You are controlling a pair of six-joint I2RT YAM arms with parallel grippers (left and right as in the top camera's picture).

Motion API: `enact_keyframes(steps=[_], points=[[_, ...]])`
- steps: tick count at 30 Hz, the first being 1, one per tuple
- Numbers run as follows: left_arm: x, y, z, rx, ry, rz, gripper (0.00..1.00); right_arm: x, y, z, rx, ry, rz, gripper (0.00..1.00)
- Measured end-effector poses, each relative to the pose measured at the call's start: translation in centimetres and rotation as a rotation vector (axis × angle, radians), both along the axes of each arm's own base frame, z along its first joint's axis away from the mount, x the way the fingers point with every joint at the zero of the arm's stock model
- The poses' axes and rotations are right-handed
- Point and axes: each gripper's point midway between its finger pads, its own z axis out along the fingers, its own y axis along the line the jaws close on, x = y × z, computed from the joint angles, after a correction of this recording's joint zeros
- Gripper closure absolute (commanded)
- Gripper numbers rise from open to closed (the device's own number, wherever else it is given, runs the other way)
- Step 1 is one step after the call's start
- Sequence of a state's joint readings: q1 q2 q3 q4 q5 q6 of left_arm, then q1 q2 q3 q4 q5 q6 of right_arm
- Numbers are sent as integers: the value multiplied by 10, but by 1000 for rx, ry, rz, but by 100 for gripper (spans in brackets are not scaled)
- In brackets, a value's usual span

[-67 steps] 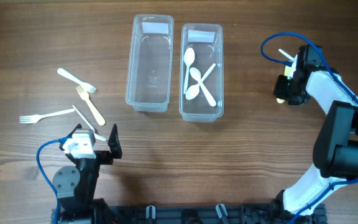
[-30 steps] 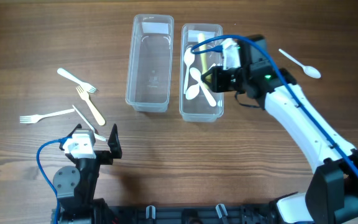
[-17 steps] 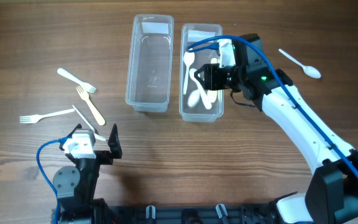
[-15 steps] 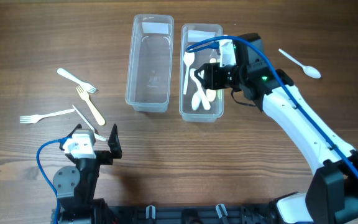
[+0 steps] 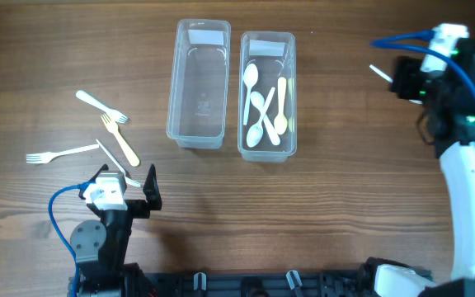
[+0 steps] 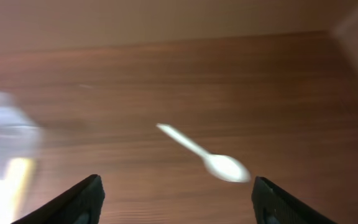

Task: Pack container
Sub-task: 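Grasp the last white spoon with the right gripper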

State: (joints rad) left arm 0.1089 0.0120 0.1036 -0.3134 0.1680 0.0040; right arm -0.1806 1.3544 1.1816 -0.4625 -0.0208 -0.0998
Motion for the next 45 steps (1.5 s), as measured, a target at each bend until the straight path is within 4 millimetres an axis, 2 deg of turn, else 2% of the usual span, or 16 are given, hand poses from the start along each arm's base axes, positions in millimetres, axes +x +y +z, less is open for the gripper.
enact_keyframes(steps=[1, 2, 3, 6, 9, 14, 16, 21, 29, 31, 33, 35, 39, 40, 43, 45], points=[[0, 0, 0, 0, 0, 0, 0, 0, -27, -8, -43, 23, -48, 18], [0, 0, 0, 0, 0, 0, 0, 3, -38, -12, -74, 30, -52, 14], [0, 0, 0, 0, 0, 0, 0, 6, -45, -17, -89, 36, -58, 11], [0, 0, 0, 0, 0, 0, 0, 21, -72, -51, -135, 96, -68, 1], [0, 0, 0, 0, 0, 0, 0, 37, -85, -90, -157, 147, -55, 0], [0, 0, 0, 0, 0, 0, 0, 62, -90, -155, -187, 208, 9, 0], [0, 0, 0, 0, 0, 0, 0, 69, -88, -172, -191, 210, 48, 0], [0, 0, 0, 0, 0, 0, 0, 84, -77, -197, -193, 187, 163, 0], [0, 0, 0, 0, 0, 0, 0, 79, -64, -230, -155, 233, 263, 1], [0, 0, 0, 0, 0, 0, 0, 76, -63, -235, -130, 244, 273, 10], [0, 0, 0, 0, 0, 0, 0, 73, -62, -236, -107, 250, 276, 36], [0, 0, 0, 0, 0, 0, 0, 70, -59, -239, -79, 261, 279, 68], [0, 0, 0, 0, 0, 0, 0, 65, -52, -242, -15, 282, 267, 70], [0, 0, 0, 0, 0, 0, 0, 64, -52, -243, 3, 288, 256, 73], [0, 0, 0, 0, 0, 0, 0, 63, -51, -243, 45, 297, 220, 94], [0, 0, 0, 0, 0, 0, 0, 63, -51, -241, 77, 296, 197, 96]])
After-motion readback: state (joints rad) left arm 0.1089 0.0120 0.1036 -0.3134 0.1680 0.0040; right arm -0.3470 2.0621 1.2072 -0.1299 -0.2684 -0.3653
